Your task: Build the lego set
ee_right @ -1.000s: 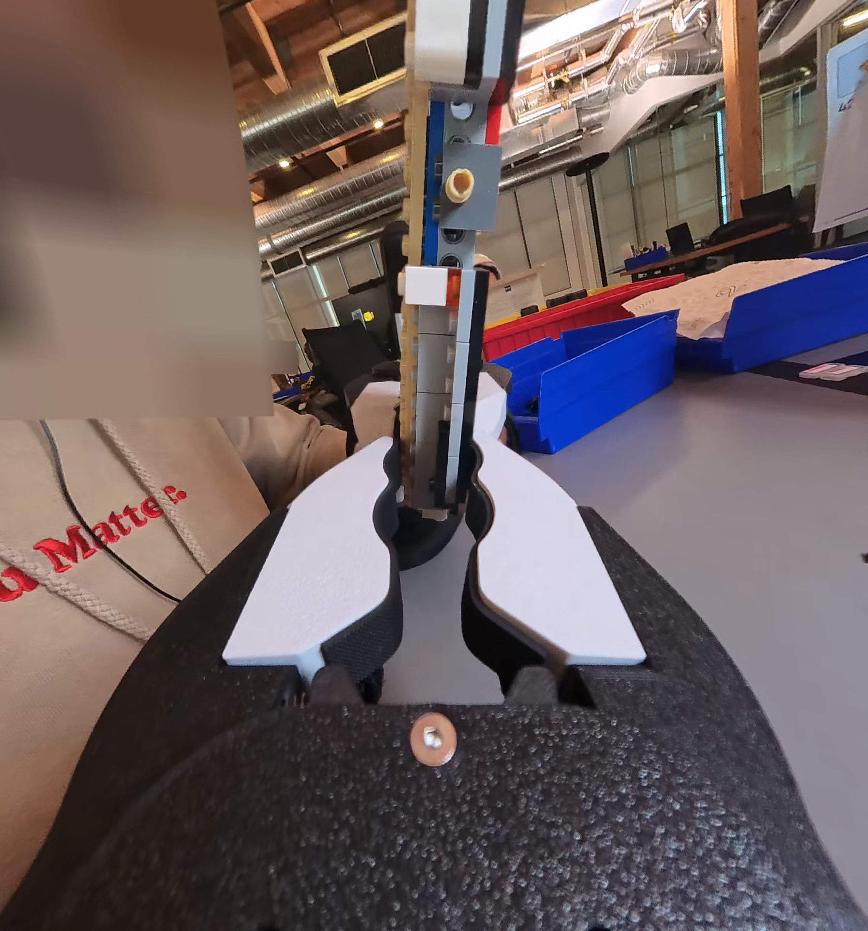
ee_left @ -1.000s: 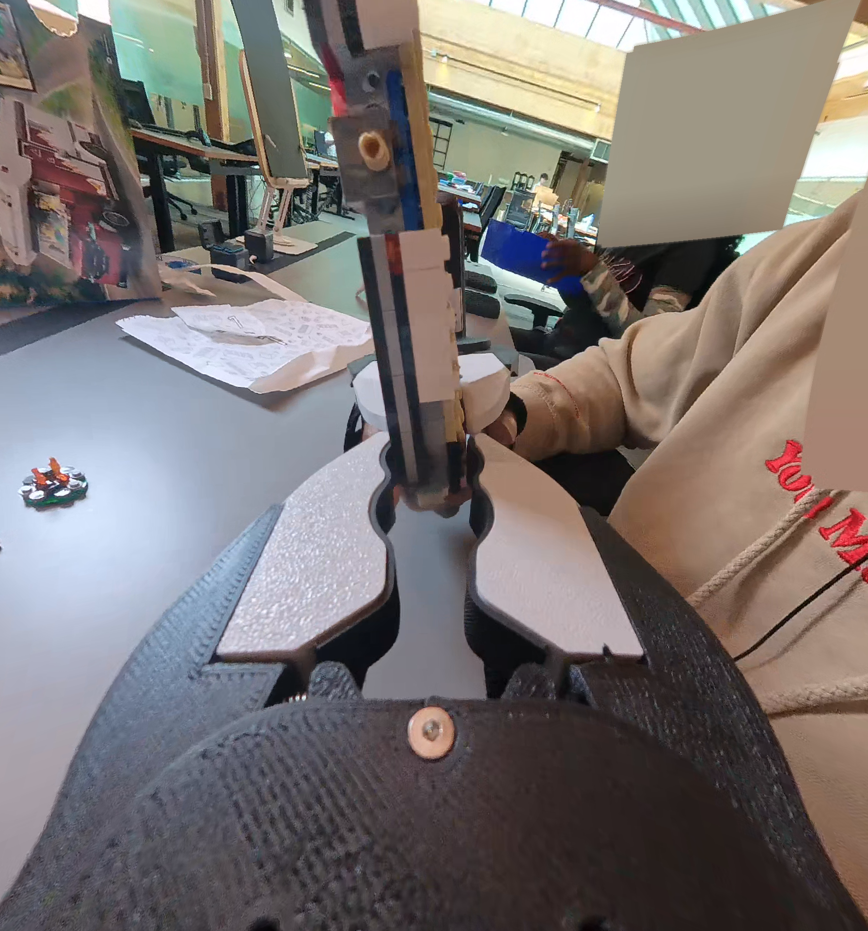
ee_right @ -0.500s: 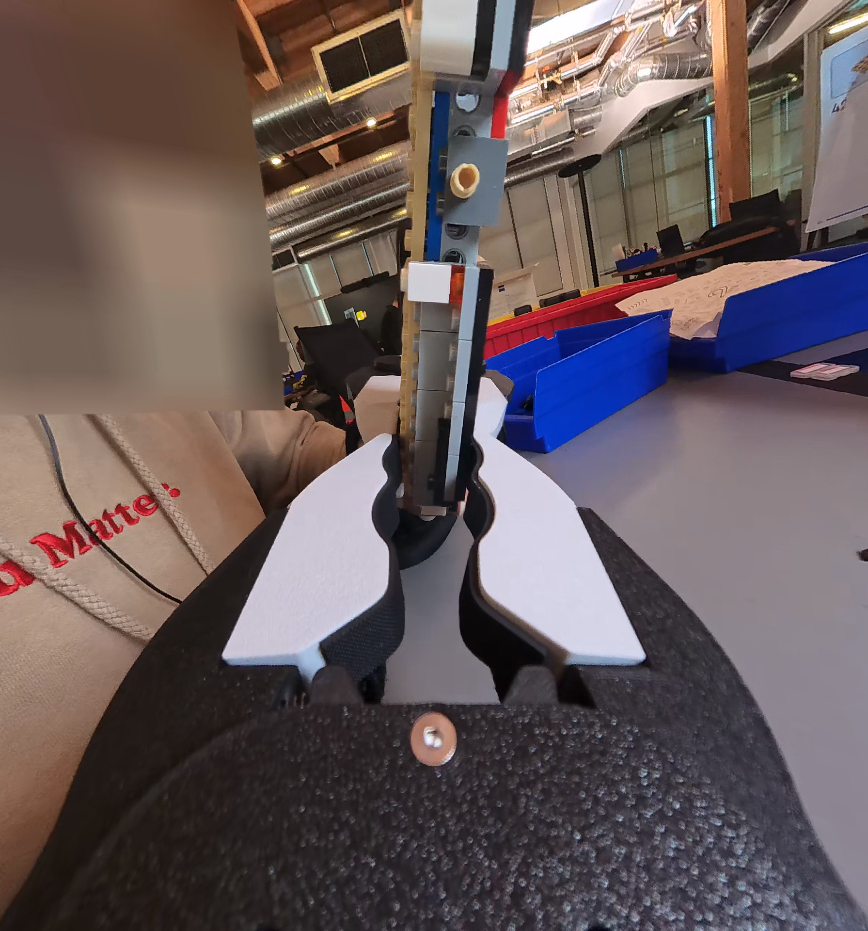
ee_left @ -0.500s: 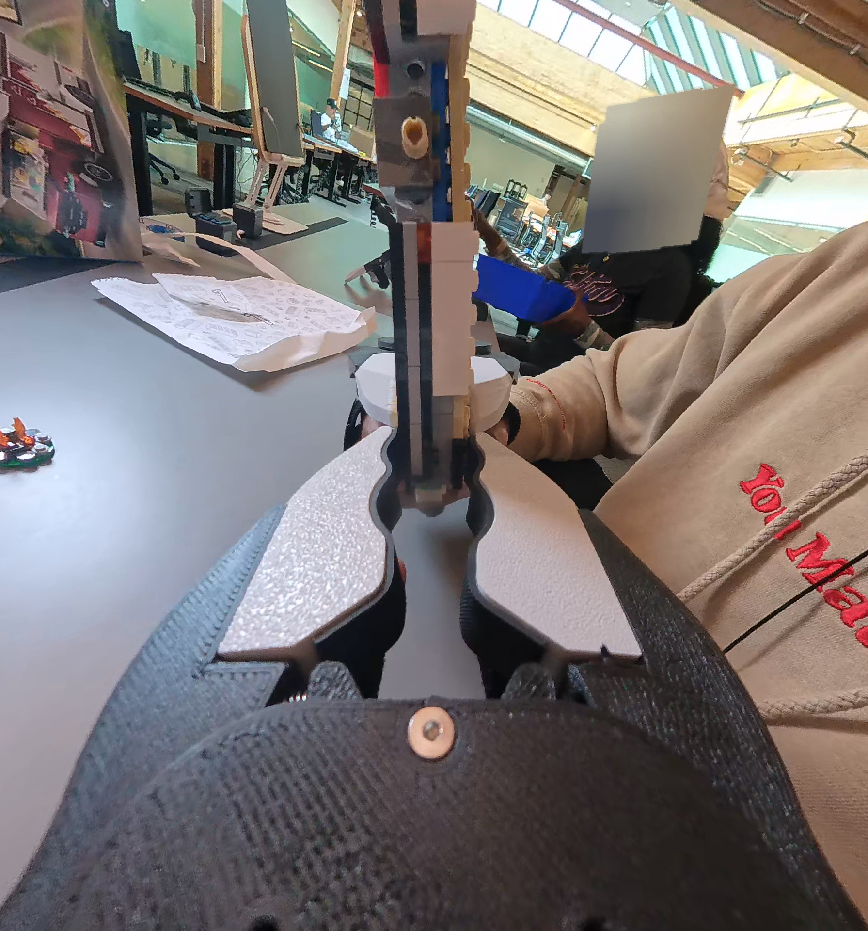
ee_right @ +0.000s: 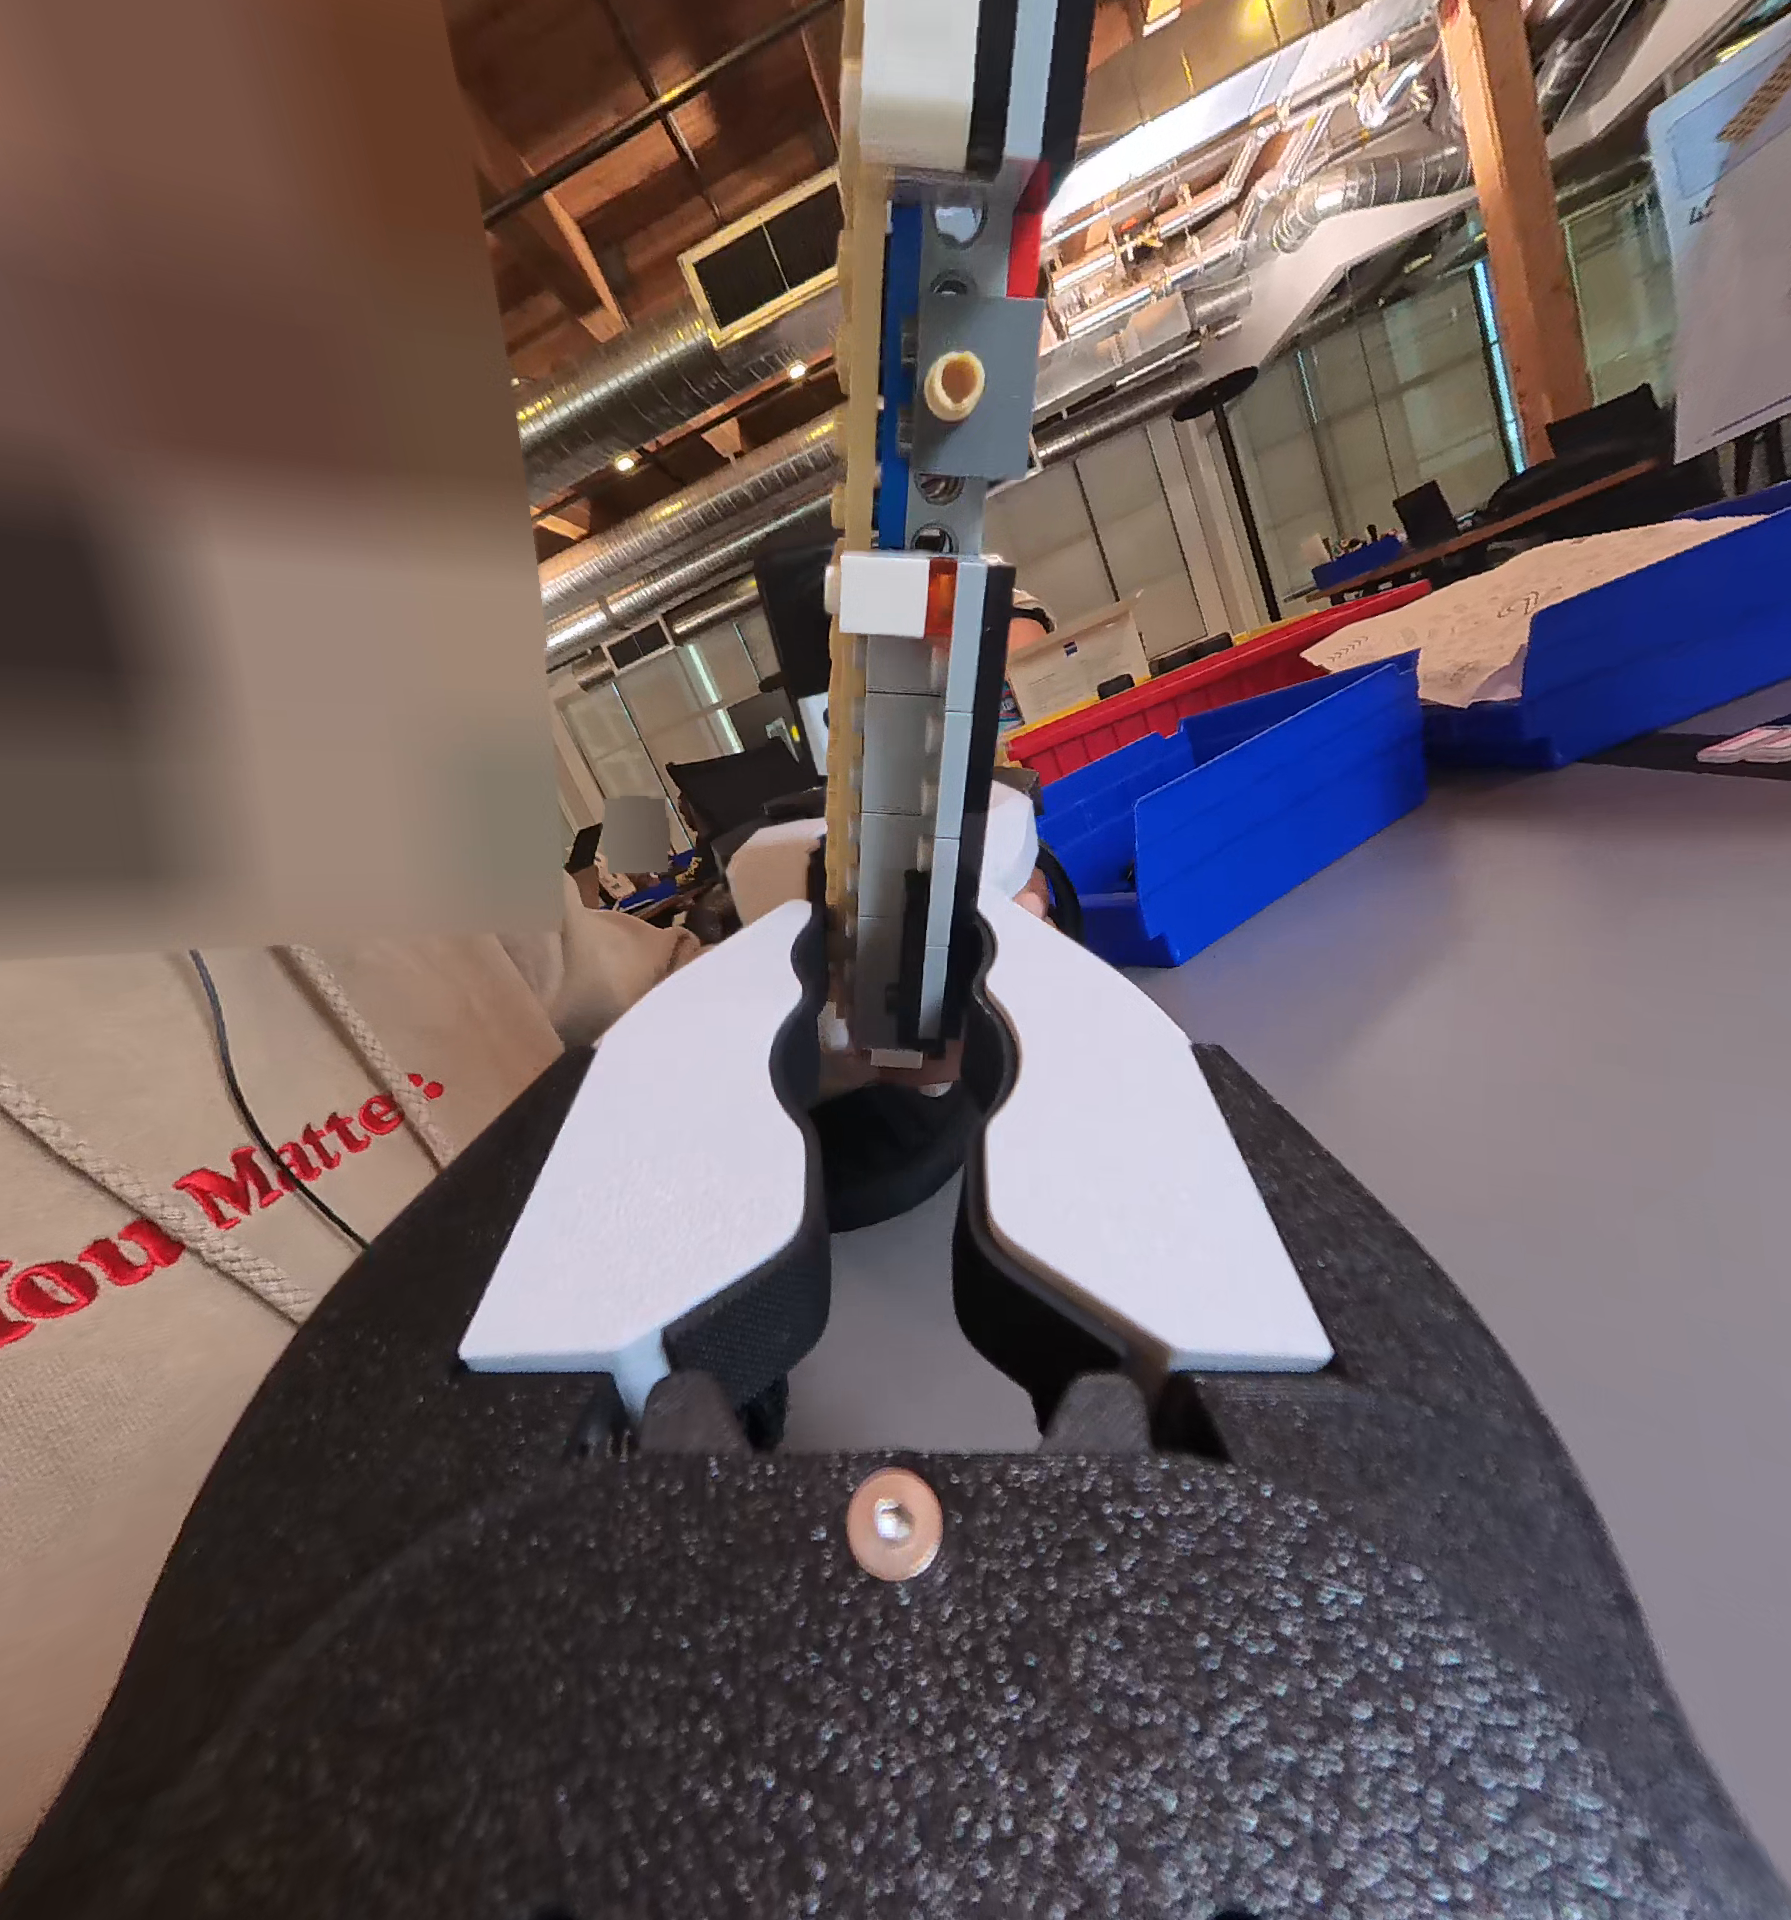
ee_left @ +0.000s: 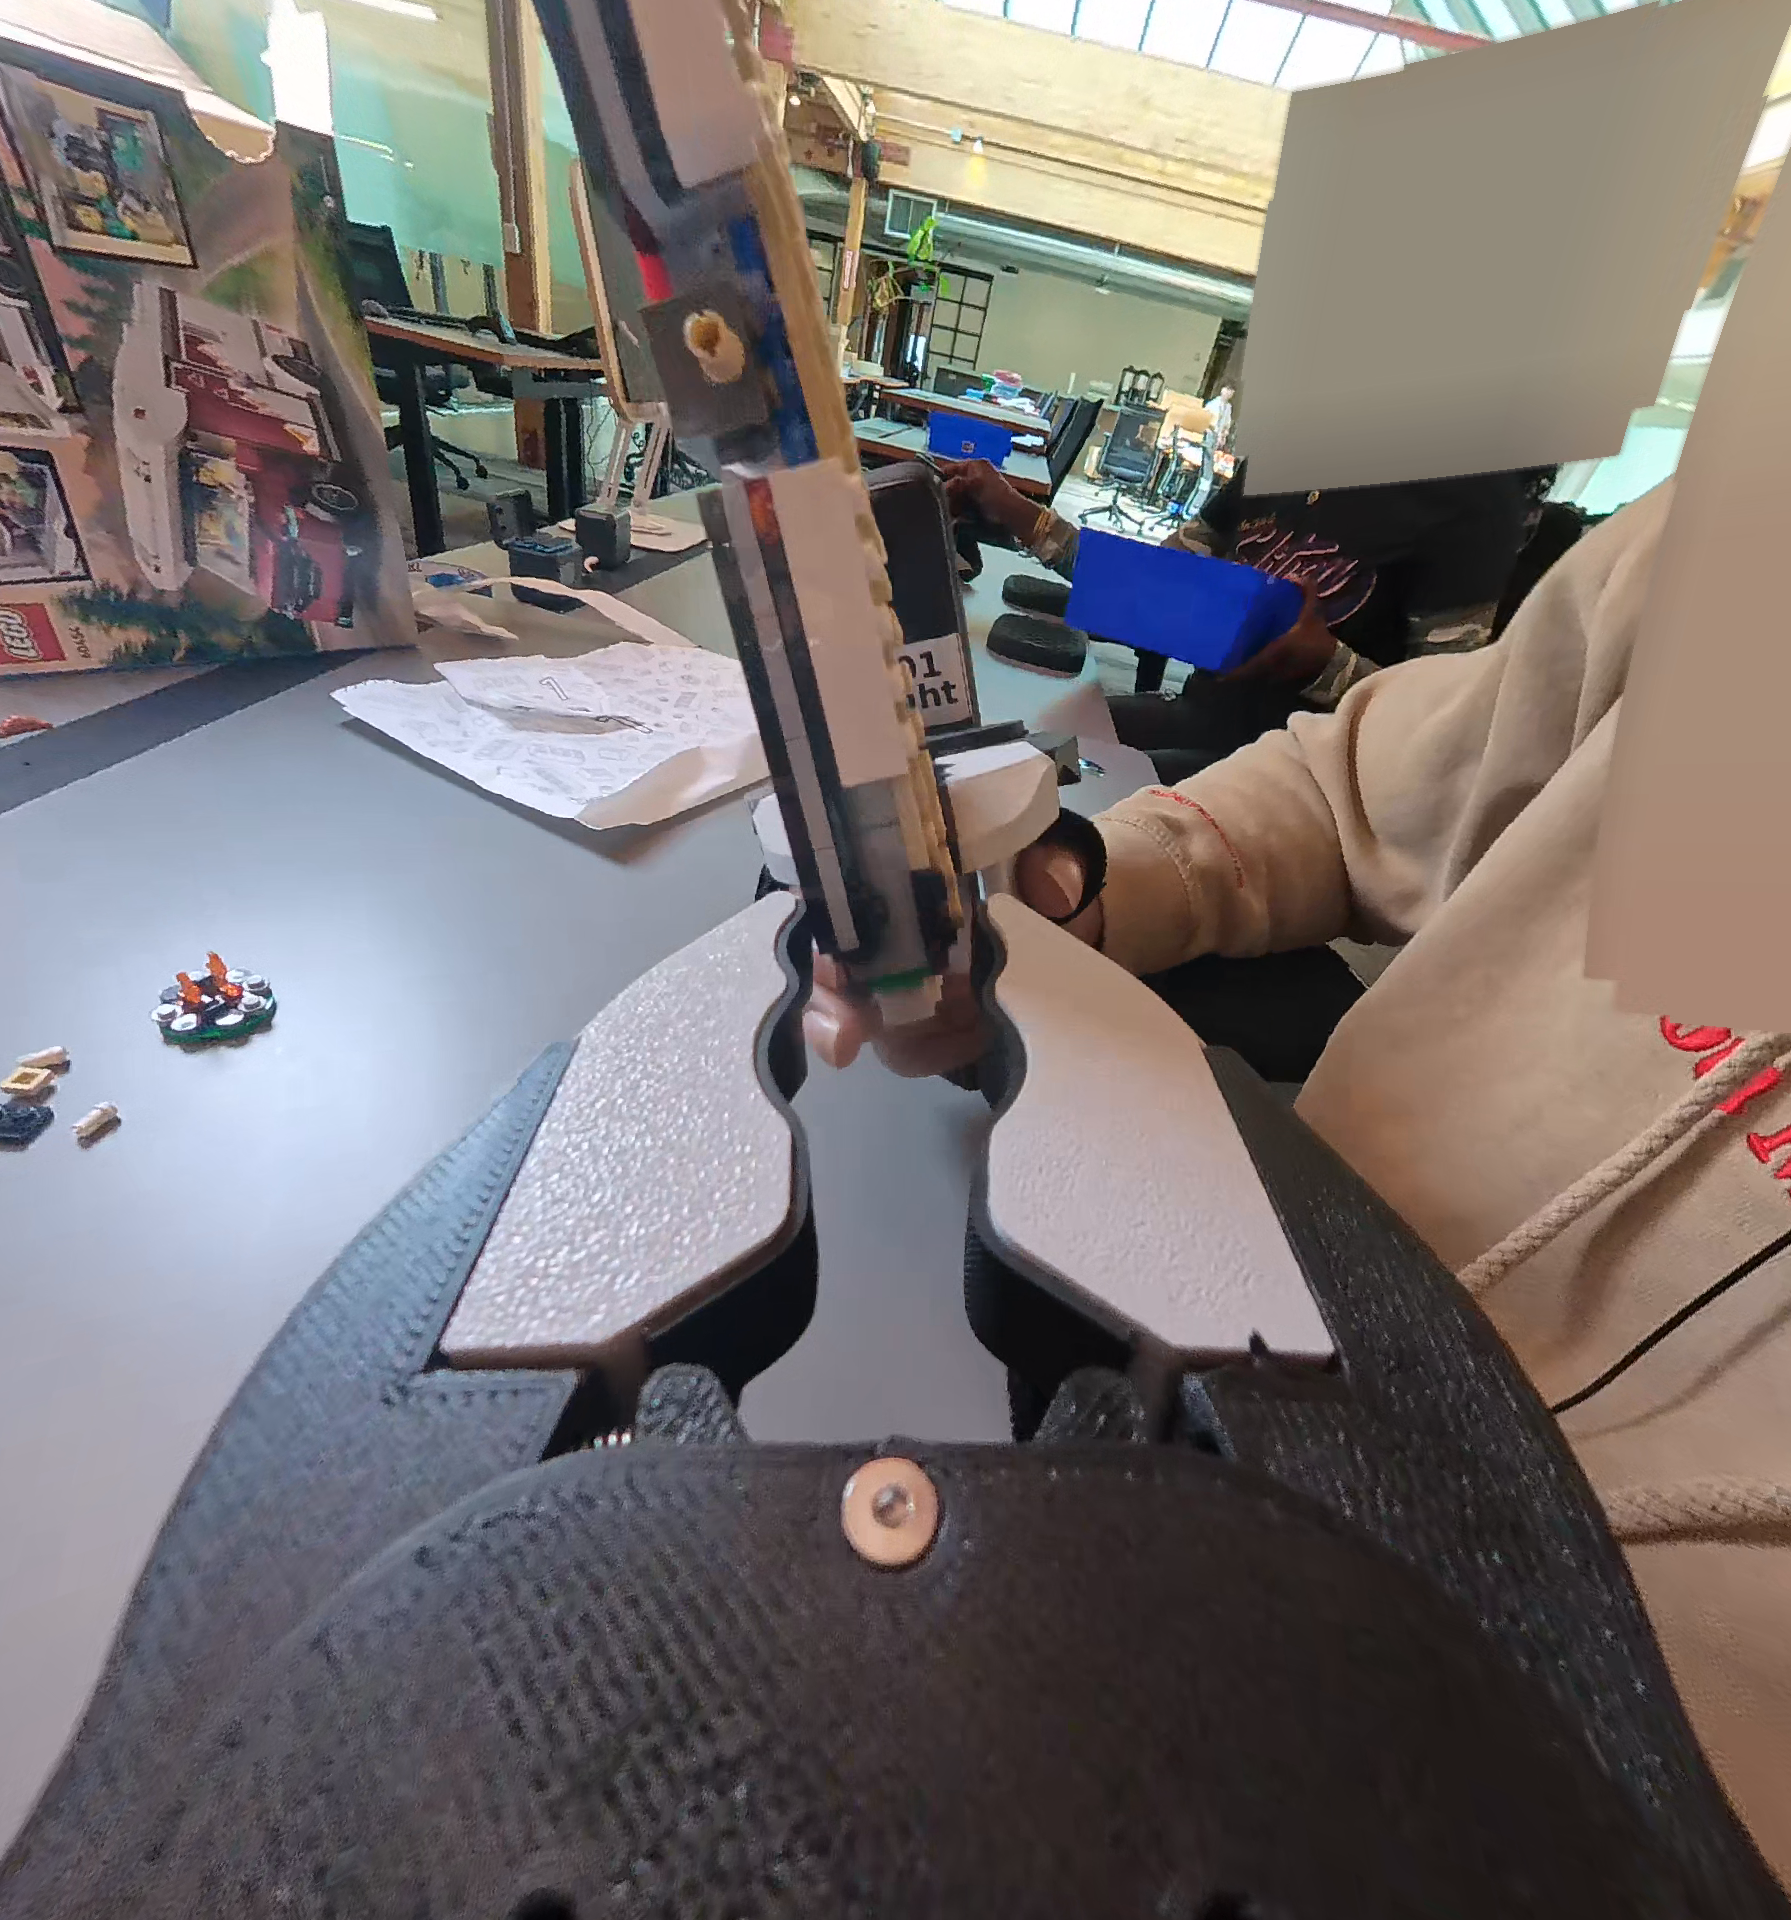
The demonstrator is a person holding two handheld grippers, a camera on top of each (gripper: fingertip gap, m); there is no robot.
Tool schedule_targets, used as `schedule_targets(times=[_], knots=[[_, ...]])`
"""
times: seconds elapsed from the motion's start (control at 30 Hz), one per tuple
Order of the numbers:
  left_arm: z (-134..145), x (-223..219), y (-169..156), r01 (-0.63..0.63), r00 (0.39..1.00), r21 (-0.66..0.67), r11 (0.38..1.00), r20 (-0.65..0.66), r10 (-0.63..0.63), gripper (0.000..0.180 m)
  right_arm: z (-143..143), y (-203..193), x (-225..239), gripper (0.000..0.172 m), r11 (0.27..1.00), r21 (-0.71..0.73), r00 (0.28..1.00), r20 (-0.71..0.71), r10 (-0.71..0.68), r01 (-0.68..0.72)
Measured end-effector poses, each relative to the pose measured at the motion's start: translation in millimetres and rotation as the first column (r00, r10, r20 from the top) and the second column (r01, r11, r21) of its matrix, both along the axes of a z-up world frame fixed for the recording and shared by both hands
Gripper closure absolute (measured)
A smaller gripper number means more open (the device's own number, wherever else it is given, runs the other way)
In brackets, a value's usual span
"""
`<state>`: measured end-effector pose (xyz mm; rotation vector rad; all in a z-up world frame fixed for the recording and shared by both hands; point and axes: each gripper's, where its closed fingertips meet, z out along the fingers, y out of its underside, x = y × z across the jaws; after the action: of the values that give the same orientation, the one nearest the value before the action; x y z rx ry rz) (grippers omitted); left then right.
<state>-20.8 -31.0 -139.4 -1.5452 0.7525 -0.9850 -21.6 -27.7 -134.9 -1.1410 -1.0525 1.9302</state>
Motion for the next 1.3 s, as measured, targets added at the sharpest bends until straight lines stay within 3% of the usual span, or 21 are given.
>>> schedule_targets(times=[0.27,0.5,0.63,0.97,1.1,1.2,1.3], knots=[[-5.9,-5.5,1.4,0.037,0.996,-0.139,0.99,0.082,-0.026,0.157,-6.6,0.2,-6.4,0.148,0.995,0.071,0.997,0.039,-0.067,0.064],[-7.7,-11.2,11.4,0.167,0.938,-0.265,0.95,0.338,-0.071,0.157,-7.8,12.7,-11.8,0.144,0.982,0.127,0.97,0.184,-0.162,0.14],[-9.6,-11.6,16.5,0.194,0.91,-0.307,0.932,0.411,-0.054,0.156,-10.0,15.7,-8.4,0.134,0.983,0.109,0.96,0.226,-0.166,0.145],[-4.7,-0.9,8.7,0.115,0.963,-0.156,0.981,0.258,-0.072,0.155,-6.3,8.5,-3.0,0.146,0.989,0.112,0.982,0.153,-0.114,0.098],[17.4,-11.0,12.4,0.023,0.969,-0.059,0.998,0.246,-0.007,0.14,-13.6,-0.4,-5.6,0.146,0.988,0.142,0.986,0.149,-0.073,0.052],[15.7,-11.5,12.3,-0.008,0.98,-0.046,0.999,0.201,0.017,0.155,-21.6,-7.8,-11.7,0.146,0.987,0.156,0.984,0.169,-0.052,0.025],[12.2,-11.4,11.6,-0.004,0.982,-0.083,0.997,0.185,0.02,0.156,-27.5,-8.1,-14.4,0.146,0.991,0.134,0.982,0.185,-0.04,0.015]])
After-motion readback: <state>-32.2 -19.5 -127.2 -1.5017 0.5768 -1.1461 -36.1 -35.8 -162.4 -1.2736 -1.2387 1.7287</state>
